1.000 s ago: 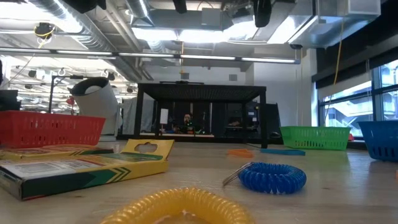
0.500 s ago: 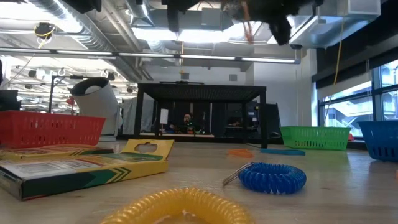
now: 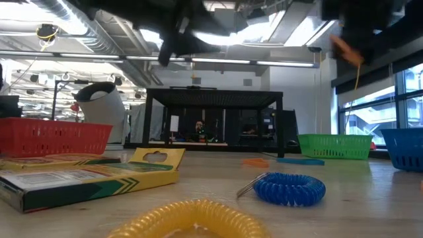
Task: Pick & Place Office Desk Supplies
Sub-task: Put the orange rubber band into the blue bin
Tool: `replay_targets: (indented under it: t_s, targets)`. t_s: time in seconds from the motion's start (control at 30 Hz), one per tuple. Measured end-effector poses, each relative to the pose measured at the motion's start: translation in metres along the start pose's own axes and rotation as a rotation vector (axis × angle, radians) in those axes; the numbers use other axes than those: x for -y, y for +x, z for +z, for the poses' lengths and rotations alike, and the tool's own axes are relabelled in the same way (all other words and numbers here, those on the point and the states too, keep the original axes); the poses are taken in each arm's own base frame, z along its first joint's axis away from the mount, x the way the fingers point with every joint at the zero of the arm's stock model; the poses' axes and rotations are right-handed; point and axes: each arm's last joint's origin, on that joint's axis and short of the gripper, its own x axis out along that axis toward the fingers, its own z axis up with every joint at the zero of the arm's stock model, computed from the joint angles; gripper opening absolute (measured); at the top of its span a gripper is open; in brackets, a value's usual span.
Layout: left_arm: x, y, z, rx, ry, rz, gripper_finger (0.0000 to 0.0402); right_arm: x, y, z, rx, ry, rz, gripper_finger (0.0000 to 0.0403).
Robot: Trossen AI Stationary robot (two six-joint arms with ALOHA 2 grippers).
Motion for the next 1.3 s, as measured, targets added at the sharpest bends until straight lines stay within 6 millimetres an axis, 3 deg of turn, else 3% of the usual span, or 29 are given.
replay_targets:
  t_s: [0.37,0.73,1.0,1.17,1.3]
  targets:
    - [-0.015,-0.004,-0.025,-0.235,-0.059,0.139,0.0165,0.017,-0.013,-0.045,-0.483,0.158,-0.217,0.0009]
    - [-0.027,-0.012,-0.040,-0.406,-0.023,0.239,0.0164,0.009,-0.003,-0.055,-0.538,0.198,-0.314,0.0009]
    - [-0.037,-0.027,-0.059,-0.760,-0.032,0.230,0.0164,0.005,0.007,-0.059,-0.566,0.192,-0.368,0.0009]
    - [-0.046,-0.044,-0.069,-0.979,-0.051,0.334,0.0164,0.003,0.016,-0.062,-0.591,0.177,-0.410,0.0009]
    - [-0.048,-0.054,-0.074,-1.058,-0.069,0.399,0.0164,0.000,0.023,-0.065,-0.619,0.163,-0.441,0.0009]
